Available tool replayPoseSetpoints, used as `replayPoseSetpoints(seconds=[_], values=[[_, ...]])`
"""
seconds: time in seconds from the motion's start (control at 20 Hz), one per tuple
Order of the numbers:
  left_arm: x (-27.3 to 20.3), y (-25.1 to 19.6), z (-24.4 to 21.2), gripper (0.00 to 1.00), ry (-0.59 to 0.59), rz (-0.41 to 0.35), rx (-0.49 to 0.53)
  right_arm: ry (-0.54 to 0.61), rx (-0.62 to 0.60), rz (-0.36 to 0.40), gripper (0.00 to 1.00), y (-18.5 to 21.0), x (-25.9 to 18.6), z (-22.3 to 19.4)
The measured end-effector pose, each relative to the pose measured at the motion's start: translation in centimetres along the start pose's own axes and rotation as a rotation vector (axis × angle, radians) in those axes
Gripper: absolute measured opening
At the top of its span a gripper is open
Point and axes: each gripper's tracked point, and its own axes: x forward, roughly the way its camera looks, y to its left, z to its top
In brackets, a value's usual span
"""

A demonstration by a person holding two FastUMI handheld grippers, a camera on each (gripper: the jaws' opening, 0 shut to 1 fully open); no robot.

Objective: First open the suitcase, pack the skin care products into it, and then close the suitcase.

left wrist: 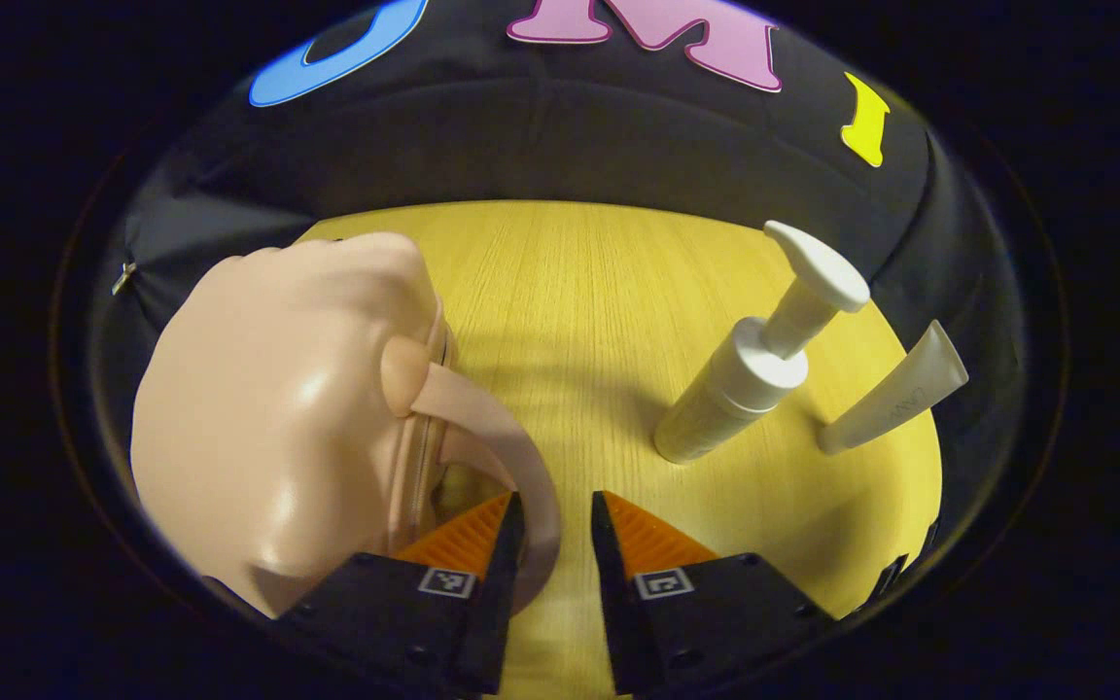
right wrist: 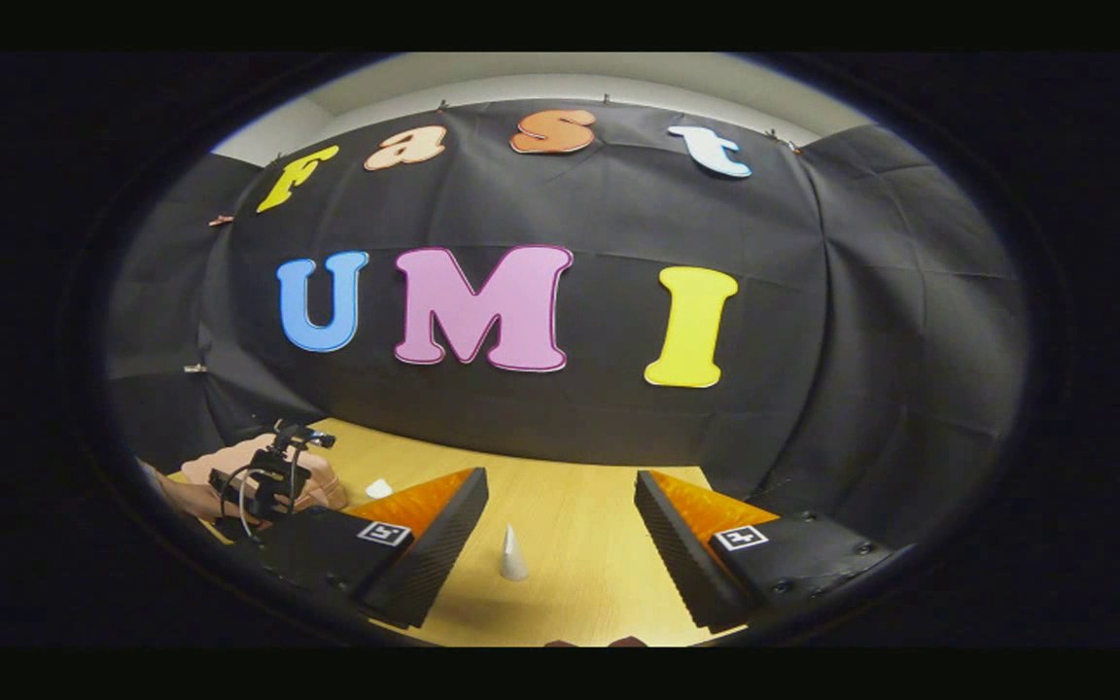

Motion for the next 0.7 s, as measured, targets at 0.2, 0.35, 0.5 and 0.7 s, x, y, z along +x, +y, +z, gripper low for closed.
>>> replayPoseSetpoints(seconds=[0.2, 0.35, 0.5, 0.7], values=[[-0.8, -0.7, 0.9, 0.13, -0.002, -0.079, 0.086, -0.01, -0.013, -0.028, 0.96, 1.5, -0.8, 0.6], [-2.0, -0.4, 1.9, 0.11, -0.003, -0.075, 0.083, -0.009, -0.011, -0.042, 0.96, 2.4, -1.4, 0.6], [-5.3, -0.1, 3.5, 0.08, -0.021, -0.107, 0.127, -0.005, -0.002, -0.055, 0.96, 3.1, -1.7, 0.2], [-11.1, 1.2, 6.2, 0.08, -0.061, -0.149, 0.15, 0.001, 0.01, -0.057, 0.96, 3.8, -1.8, -0.2]])
